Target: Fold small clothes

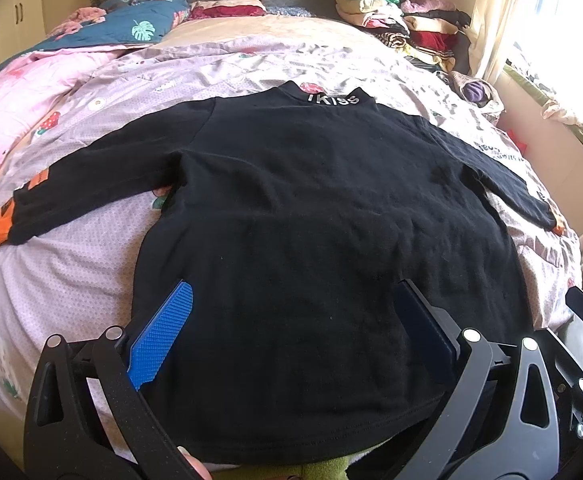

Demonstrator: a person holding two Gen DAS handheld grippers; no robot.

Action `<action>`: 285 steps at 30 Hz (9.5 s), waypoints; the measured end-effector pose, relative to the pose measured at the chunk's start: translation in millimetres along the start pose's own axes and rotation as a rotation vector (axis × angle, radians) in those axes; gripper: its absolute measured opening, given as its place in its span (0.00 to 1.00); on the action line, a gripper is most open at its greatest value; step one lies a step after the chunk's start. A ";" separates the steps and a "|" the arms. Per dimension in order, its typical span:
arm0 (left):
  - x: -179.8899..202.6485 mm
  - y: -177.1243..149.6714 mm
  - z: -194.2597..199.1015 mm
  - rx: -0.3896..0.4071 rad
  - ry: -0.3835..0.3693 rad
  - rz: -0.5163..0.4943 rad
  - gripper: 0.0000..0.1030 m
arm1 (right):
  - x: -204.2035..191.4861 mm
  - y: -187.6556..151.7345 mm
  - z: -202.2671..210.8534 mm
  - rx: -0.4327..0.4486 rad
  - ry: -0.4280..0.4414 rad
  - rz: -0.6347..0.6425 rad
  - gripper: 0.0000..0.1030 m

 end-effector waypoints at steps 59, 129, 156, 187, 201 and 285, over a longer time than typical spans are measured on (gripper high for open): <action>4.7 82.2 -60.7 -0.037 -0.021 0.005 0.92 | 67.3 81.0 -47.9 -0.017 -0.057 -0.120 0.96; 134.7 187.8 -159.5 -0.066 -0.212 -0.068 0.92 | 357.8 138.5 -51.5 0.247 -0.168 -0.730 0.10; 38.2 202.1 -102.6 -0.005 -0.413 0.140 0.92 | 131.0 218.5 -53.2 0.255 0.051 -0.372 0.10; -23.2 152.4 -149.0 -0.165 -0.625 0.339 0.92 | -29.1 135.3 -172.7 -0.041 0.212 -0.244 0.22; 7.5 123.6 -167.2 -0.235 -0.602 0.281 0.82 | 0.5 103.3 -134.5 -0.060 0.243 -0.282 0.47; -87.0 98.0 -143.5 -0.113 -0.270 0.194 0.22 | 69.6 102.4 -219.7 -0.250 -0.064 -0.194 0.47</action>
Point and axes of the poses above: each gripper's, at about its wrist camera, not at the fingertips, and z roughly against the way its jaws point, x to its right, y to its top, the point moved 8 cm from there along -z, roughly the way its jaws point, and after that the axes turned 5 degrees about -z, right-handed, at the moved point
